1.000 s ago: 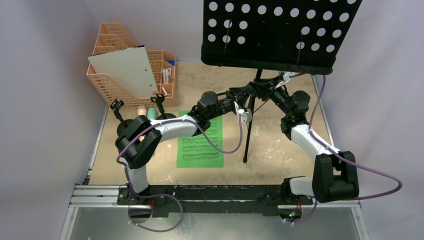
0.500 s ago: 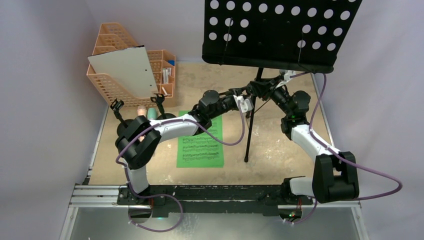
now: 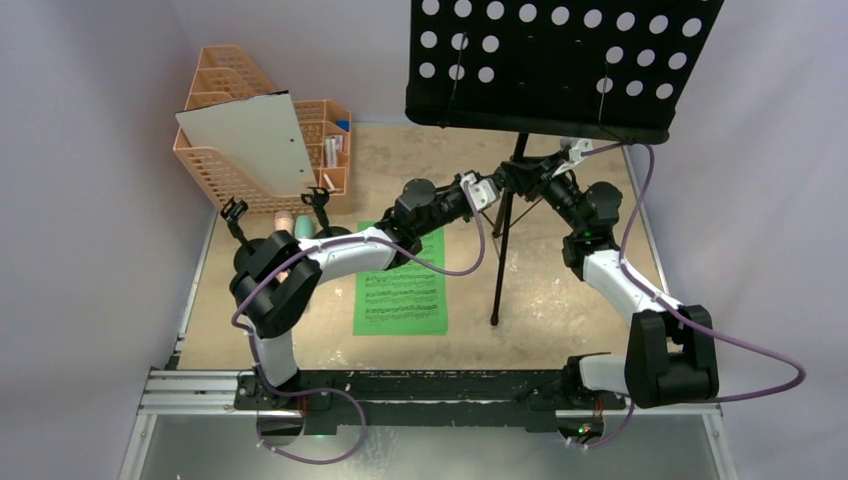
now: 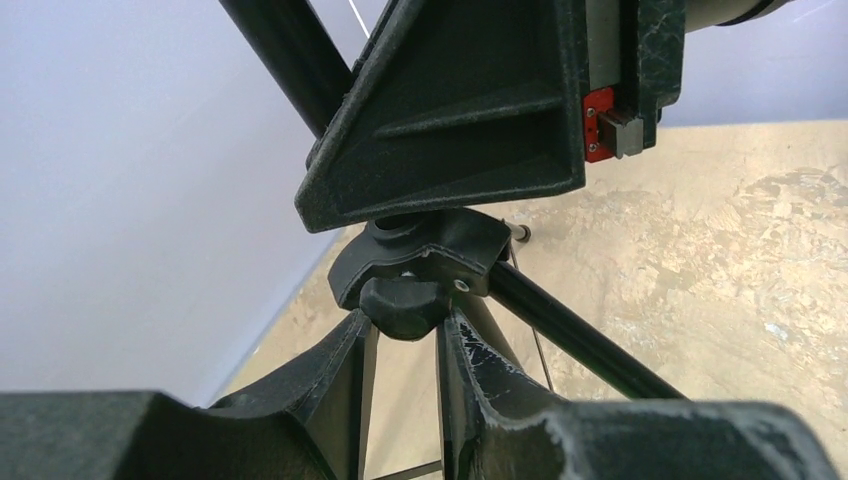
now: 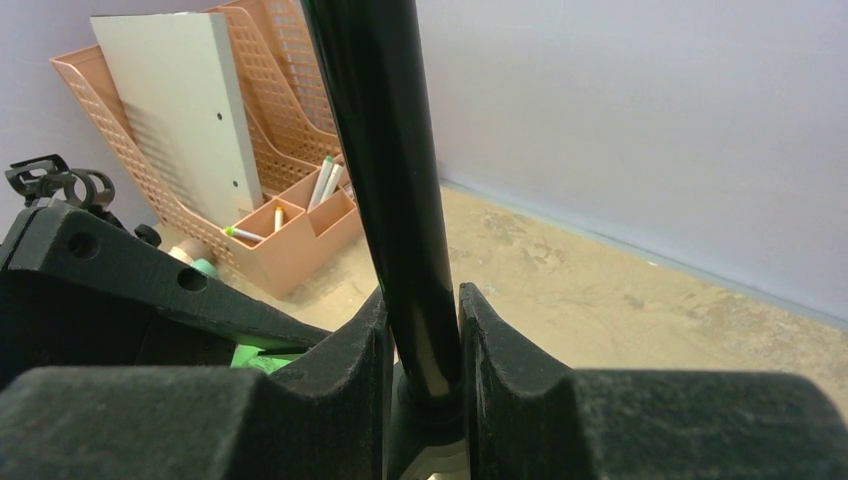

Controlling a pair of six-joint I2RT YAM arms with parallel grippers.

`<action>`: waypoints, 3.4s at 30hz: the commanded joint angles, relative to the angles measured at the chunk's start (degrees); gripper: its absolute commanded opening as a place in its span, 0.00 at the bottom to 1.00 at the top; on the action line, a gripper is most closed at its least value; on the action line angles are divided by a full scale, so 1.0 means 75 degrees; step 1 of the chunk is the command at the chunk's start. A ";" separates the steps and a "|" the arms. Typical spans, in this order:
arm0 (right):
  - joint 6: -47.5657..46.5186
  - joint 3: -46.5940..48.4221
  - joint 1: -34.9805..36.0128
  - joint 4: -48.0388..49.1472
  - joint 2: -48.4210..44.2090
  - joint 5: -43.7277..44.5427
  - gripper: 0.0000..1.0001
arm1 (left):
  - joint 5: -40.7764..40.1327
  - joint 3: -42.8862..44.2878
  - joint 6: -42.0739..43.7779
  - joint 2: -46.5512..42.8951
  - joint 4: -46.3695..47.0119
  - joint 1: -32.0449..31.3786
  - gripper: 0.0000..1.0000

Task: Pack up the instrument practice props
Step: Unscrew the knob on the music stand.

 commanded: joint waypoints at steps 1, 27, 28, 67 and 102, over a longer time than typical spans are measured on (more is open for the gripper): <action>0.0439 0.0016 0.0033 0.0111 -0.0286 0.0039 0.00 | 0.0513 -0.0084 0.0466 -0.0646 0.1227 -0.0071 0.08; 0.0392 0.0037 0.0033 0.0173 -0.0237 -0.0116 0.00 | 0.0917 -0.0016 0.5115 -0.0629 -0.0887 -0.0073 0.48; 0.0392 0.0043 0.0033 0.0175 -0.0238 -0.0118 0.00 | 0.0922 0.0013 0.5153 -0.0604 -0.0891 -0.0079 0.47; 0.0343 -0.0036 0.0045 0.0192 -0.0182 -0.0090 0.00 | 0.0178 0.1264 0.3382 -0.0297 -0.1786 -0.0112 0.00; -0.0036 -0.0593 0.0067 0.1319 0.0464 -0.0115 0.00 | -0.0334 0.0072 -0.4980 -0.0157 0.0656 0.0193 0.00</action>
